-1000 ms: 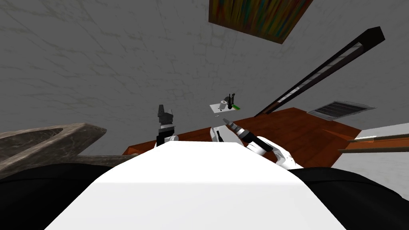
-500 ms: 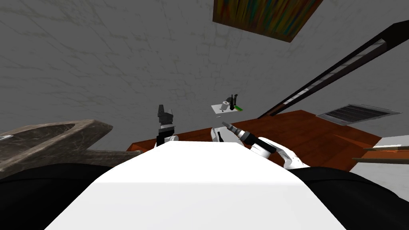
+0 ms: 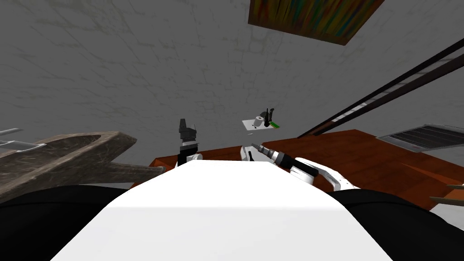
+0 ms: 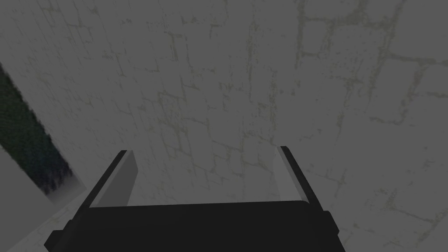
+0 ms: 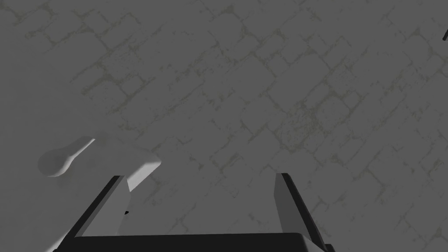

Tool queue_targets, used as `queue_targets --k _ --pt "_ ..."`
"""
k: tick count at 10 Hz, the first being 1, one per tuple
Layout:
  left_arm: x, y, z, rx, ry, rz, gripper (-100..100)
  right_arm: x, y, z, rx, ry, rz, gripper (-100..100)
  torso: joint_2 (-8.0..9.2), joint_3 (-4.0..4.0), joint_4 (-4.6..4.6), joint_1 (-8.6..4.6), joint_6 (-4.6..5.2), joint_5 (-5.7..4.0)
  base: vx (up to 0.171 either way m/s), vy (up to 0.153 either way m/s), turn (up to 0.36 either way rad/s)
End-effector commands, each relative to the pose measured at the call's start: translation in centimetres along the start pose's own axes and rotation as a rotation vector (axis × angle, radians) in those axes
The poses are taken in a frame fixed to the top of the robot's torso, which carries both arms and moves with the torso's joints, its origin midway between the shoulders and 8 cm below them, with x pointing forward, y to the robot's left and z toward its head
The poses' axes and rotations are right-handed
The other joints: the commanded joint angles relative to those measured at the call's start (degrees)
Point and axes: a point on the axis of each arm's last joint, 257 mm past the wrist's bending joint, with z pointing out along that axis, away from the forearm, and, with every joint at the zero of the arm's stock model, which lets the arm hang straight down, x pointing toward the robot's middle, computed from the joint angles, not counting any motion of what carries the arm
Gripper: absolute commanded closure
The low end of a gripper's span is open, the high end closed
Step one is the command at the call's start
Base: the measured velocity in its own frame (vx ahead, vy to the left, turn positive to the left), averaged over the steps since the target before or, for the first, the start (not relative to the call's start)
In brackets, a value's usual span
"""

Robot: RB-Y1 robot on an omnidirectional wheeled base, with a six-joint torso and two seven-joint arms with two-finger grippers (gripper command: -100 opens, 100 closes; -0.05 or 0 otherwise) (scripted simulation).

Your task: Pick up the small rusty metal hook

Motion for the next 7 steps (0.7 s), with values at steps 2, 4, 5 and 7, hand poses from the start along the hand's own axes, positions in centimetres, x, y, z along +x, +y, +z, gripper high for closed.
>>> queue_targets --k 2,4,5,7 --pt "0.0 0.0 0.0 0.000 0.000 0.000 0 2.4 -0.6 -1.0 0.024 0.083 0.018 -100 0.05 0.03 0.01 -0.01 0.02 0.00 0.032 -0.005 0.121" --pt "0.0 0.0 0.0 0.000 0.000 0.000 0 2.6 -0.9 -1.4 0.036 0.119 -0.013 -100 -0.05 -0.03 -0.01 -0.02 0.02 -0.01 0.032 -0.009 0.034" --pt "0.0 0.0 0.0 0.000 0.000 0.000 0 2.7 -1.0 -1.5 0.040 0.132 -0.024 -100 0.04 0.02 0.01 -0.01 0.03 0.00 -0.001 0.000 -0.018" --pt "0.0 0.0 0.0 0.000 0.000 0.000 0 4.7 -1.4 -2.5 0.061 0.192 0.006 -100 0.04 0.03 0.01 0.02 -0.02 0.00 0.038 -0.004 0.161"
